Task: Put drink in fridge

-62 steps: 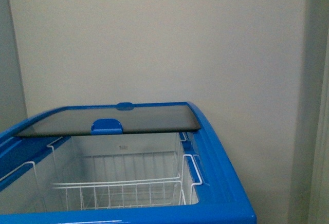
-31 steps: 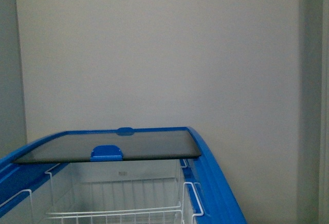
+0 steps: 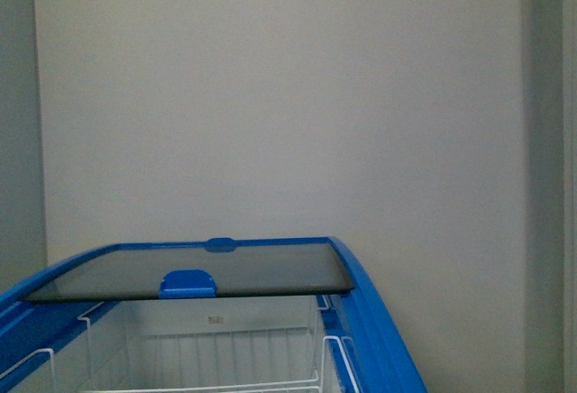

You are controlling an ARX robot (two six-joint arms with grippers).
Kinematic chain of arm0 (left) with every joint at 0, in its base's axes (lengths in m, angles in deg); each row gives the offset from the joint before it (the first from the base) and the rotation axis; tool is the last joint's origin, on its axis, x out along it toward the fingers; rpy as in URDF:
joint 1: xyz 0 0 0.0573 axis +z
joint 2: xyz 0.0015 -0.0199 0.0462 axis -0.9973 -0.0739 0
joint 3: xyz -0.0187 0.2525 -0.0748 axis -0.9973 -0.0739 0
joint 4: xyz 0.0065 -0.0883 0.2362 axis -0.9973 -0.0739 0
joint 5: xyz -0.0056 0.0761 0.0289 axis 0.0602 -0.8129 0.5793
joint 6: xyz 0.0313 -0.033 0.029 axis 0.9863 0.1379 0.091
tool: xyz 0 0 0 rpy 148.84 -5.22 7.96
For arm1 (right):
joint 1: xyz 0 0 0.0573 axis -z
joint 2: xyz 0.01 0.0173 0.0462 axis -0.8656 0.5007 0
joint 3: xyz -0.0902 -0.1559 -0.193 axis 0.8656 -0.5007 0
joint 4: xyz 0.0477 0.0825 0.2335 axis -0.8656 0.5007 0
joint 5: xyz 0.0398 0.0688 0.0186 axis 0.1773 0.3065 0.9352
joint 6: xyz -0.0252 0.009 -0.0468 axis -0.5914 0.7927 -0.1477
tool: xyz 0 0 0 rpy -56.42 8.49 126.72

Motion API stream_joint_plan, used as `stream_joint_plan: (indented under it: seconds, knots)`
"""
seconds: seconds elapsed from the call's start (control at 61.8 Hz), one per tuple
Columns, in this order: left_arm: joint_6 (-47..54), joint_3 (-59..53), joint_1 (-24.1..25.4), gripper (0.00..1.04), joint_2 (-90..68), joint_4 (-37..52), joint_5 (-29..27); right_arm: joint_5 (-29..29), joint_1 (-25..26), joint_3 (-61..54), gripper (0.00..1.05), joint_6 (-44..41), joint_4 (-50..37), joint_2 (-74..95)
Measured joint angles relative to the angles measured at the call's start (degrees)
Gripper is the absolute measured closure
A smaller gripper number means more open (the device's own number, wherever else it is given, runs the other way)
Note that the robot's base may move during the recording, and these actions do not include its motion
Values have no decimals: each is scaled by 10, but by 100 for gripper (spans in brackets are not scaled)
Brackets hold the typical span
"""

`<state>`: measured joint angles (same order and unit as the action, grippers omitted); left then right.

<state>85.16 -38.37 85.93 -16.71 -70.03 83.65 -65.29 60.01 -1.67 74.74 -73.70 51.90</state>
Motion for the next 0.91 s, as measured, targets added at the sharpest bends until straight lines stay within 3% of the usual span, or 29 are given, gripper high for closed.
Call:
stream_joint_plan:
  seconds: [0.696, 0.906]
  knots:
    - [0, 0, 0, 102, 0, 0, 0, 0, 0, -45, 102, 0, -9, -45]
    - [0, 0, 0, 60, 0, 0, 0, 0, 0, -45, 63, 0, -9, -46]
